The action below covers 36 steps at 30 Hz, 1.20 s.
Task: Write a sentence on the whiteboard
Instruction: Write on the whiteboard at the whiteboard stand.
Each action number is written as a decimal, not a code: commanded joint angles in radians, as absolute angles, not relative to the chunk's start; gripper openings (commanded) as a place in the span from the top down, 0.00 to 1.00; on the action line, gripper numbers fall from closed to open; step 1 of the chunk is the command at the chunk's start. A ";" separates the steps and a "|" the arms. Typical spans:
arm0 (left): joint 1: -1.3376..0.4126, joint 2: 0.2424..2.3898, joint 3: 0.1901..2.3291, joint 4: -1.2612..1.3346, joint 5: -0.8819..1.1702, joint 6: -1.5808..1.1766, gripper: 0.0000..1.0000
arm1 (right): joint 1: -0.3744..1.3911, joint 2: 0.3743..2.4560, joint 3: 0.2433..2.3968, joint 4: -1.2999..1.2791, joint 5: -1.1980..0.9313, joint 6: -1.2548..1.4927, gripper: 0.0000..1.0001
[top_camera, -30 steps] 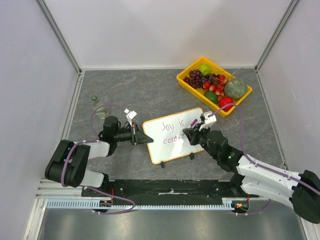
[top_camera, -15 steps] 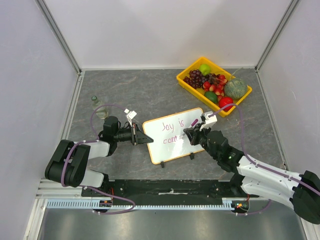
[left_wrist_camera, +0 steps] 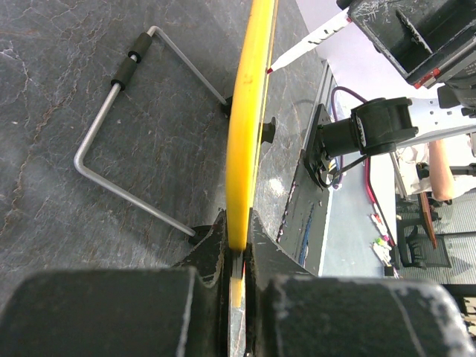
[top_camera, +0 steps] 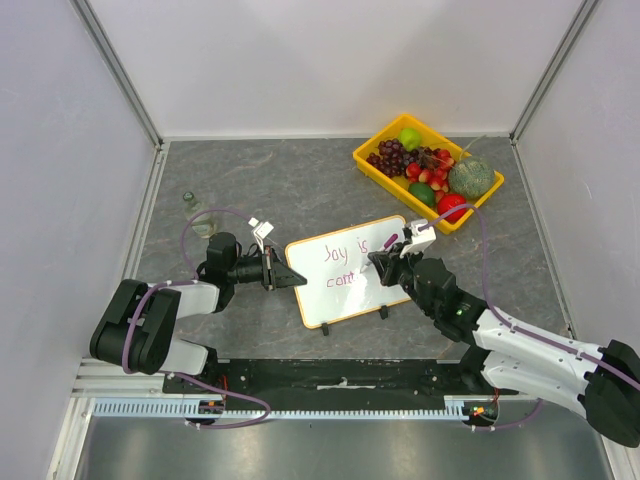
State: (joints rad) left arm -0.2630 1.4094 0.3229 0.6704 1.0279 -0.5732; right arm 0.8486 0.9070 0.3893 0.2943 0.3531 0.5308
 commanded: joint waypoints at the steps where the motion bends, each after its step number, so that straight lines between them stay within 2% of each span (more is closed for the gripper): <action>1: -0.264 1.425 0.333 0.653 0.979 -0.557 0.98 | 0.844 0.907 0.414 0.296 0.367 0.518 1.00; 18: -0.264 1.428 0.333 0.653 0.977 -0.557 0.98 | 0.844 0.858 0.341 0.253 0.345 0.518 1.00; 36: -0.264 1.427 0.333 0.652 0.979 -0.557 0.98 | 0.830 0.834 0.437 0.232 0.376 0.506 1.00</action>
